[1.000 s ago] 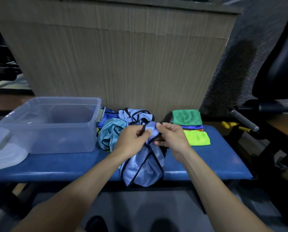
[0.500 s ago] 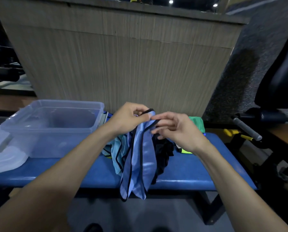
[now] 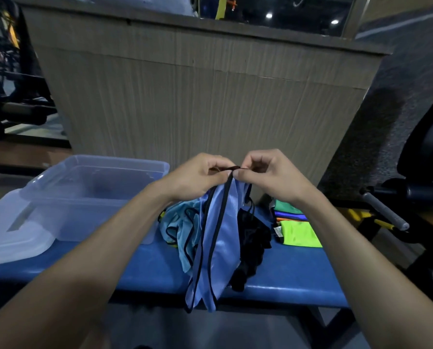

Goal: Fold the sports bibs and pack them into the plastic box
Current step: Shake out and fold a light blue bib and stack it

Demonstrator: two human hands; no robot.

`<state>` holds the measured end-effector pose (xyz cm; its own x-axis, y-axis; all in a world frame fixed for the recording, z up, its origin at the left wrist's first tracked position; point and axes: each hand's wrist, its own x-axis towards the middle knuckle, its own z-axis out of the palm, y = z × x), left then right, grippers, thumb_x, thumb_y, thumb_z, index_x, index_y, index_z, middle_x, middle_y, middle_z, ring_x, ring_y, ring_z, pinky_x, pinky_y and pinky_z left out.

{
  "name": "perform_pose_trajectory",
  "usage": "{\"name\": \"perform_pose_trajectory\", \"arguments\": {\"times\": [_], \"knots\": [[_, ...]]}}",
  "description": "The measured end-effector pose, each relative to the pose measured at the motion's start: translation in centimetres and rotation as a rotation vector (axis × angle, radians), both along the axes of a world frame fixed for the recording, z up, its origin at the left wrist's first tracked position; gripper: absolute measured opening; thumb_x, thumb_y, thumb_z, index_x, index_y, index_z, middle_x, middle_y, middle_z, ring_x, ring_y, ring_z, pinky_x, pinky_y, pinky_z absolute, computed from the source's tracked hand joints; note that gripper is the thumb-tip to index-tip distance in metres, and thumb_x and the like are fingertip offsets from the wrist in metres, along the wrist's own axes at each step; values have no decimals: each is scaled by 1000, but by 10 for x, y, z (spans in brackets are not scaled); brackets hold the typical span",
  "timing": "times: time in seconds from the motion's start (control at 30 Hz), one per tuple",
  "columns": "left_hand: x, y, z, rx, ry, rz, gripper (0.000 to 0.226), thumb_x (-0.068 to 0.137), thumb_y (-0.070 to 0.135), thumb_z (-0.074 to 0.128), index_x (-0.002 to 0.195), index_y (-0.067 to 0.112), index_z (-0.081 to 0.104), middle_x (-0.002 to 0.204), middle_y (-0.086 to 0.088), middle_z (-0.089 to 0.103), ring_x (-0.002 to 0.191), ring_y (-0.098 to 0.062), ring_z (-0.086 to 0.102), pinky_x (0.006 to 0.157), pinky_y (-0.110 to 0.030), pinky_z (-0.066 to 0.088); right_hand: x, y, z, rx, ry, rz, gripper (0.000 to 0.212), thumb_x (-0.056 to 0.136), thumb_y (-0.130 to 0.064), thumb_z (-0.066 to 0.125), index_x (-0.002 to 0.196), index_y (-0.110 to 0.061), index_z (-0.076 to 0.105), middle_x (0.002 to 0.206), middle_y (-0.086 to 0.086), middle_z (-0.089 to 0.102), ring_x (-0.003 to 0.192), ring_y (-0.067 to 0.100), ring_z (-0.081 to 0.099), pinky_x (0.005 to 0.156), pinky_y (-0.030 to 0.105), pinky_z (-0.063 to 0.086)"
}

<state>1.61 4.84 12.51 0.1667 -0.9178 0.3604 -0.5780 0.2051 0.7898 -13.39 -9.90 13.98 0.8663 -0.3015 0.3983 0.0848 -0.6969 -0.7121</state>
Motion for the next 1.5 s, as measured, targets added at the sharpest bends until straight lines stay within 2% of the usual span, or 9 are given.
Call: {"name": "perform_pose_trajectory", "arguments": {"times": [0.2, 0.47, 0.67, 0.77, 0.87, 1.1, 1.23, 1.37, 1.5], "knots": [[0, 2, -10, -200, 189, 129, 22, 94, 0, 66, 96, 13, 49, 88, -5, 55, 74, -11, 54, 70, -19, 47, 15, 0, 22, 17, -70, -12, 30, 89, -8, 75, 71, 5, 55, 67, 8, 51, 66, 17, 44, 63, 33, 35], [-3, 10, -27, -269, 98, 226, 22, 95, -10, 56, 92, 6, 72, 92, -5, 74, 84, -13, 68, 85, -28, 53, 17, 4, 35, 35, -115, 25, 28, 89, -9, 77, 77, 11, 62, 70, 15, 58, 68, 21, 48, 65, 35, 37], [-8, 17, -32, -105, 195, 97, 34, 96, 25, 54, 75, -1, 58, 84, -4, 50, 80, -19, 50, 81, -31, 40, 20, 6, 38, 44, -182, -24, 31, 88, -12, 79, 75, 10, 62, 68, 15, 56, 66, 20, 45, 62, 34, 34], [-6, 22, -52, 1, -137, 90, 53, 94, 52, 60, 75, 2, 60, 86, -11, 57, 80, -22, 59, 79, -40, 48, 19, 2, 45, 25, -265, -92, 31, 88, -13, 78, 73, 8, 62, 65, 10, 56, 61, 16, 45, 58, 27, 36], [14, 38, -64, -2, -381, 132, 50, 94, 59, 54, 62, 21, 49, 70, 7, 48, 66, -5, 52, 62, -20, 40, 12, -12, 57, 27, -397, -206, 28, 89, -17, 78, 79, 7, 68, 71, 10, 62, 65, 12, 52, 62, 23, 42], [66, 82, -46, 96, -465, 210, 64, 91, 66, 53, 67, 8, 46, 63, 2, 34, 57, -8, 35, 57, -29, 29, -13, -52, 80, 111, -591, -375, 22, 89, -23, 78, 70, -20, 67, 66, -6, 60, 66, 7, 51, 67, 25, 40], [81, 97, -40, 157, -500, 289, 59, 97, 56, 53, 68, 6, 46, 65, -11, 46, 58, -16, 43, 60, -35, 36, -23, -54, 84, 118, -632, -413, 16, 90, -24, 77, 78, -15, 72, 68, -9, 61, 62, -1, 52, 65, 17, 43], [89, 116, -17, 171, -499, 315, 99, 78, 93, 32, 81, 0, 63, 81, -19, 64, 67, -24, 60, 65, -36, 47, -36, -54, 93, 143, -671, -451, 16, 90, -27, 77, 78, -17, 72, 67, -11, 61, 62, -2, 52, 66, 20, 44], [78, 132, 52, -137, -206, 389, 43, 79, 56, 70, 75, 14, 76, 70, -6, 70, 64, -3, 56, 63, -20, 43, -54, -61, 97, 220, -729, -462, 23, 82, -46, 82, 73, -26, 74, 67, -15, 63, 69, 5, 55, 70, 30, 44]]}}
